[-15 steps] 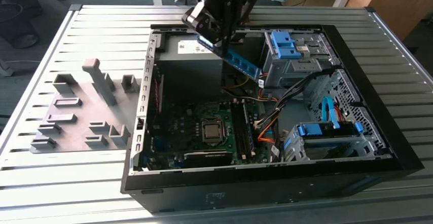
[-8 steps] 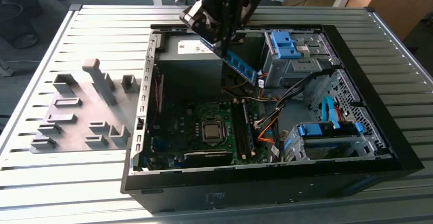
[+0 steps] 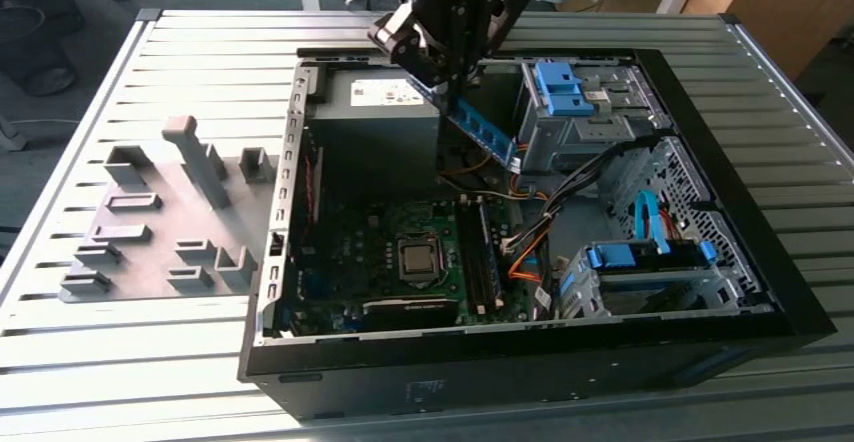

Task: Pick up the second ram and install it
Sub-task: 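Insert the second ram into the second slot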

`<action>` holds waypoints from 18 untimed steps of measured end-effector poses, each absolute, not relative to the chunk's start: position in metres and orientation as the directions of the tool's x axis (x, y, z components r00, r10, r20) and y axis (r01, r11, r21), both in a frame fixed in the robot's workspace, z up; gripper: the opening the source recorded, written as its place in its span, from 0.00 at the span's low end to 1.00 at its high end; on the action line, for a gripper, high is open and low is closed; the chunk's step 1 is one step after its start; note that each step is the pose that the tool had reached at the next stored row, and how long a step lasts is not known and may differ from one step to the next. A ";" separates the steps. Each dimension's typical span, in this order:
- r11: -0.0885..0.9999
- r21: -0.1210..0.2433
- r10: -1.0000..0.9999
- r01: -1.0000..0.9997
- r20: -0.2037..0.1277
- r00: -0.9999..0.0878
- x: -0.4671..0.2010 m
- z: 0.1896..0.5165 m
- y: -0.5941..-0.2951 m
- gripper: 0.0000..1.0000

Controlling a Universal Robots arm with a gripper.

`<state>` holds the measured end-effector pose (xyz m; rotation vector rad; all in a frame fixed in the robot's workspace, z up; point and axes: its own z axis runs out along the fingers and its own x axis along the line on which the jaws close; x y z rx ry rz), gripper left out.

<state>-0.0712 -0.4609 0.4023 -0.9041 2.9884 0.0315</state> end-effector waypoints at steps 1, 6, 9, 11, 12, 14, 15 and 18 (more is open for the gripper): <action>0.833 0.014 -0.552 -0.553 -0.024 -0.833 -0.071 0.402 -0.461 0.14; 0.868 0.014 -0.497 -0.497 -0.024 -0.868 -0.070 0.400 -0.460 0.14; 0.888 0.014 -0.459 -0.459 -0.024 -0.888 -0.070 0.400 -0.460 0.14; 0.902 0.014 -0.432 -0.432 -0.024 -0.902 -0.070 0.399 -0.460 0.14; 0.908 0.014 -0.418 -0.419 -0.024 -0.908 -0.070 0.399 -0.460 0.14; 0.920 0.014 -0.391 -0.392 -0.024 -0.920 -0.070 0.398 -0.460 0.14; 0.926 0.014 -0.378 -0.378 -0.024 -0.926 -0.070 0.398 -0.460 0.14; 0.942 0.014 -0.335 -0.336 -0.024 -0.942 -0.070 0.397 -0.460 0.14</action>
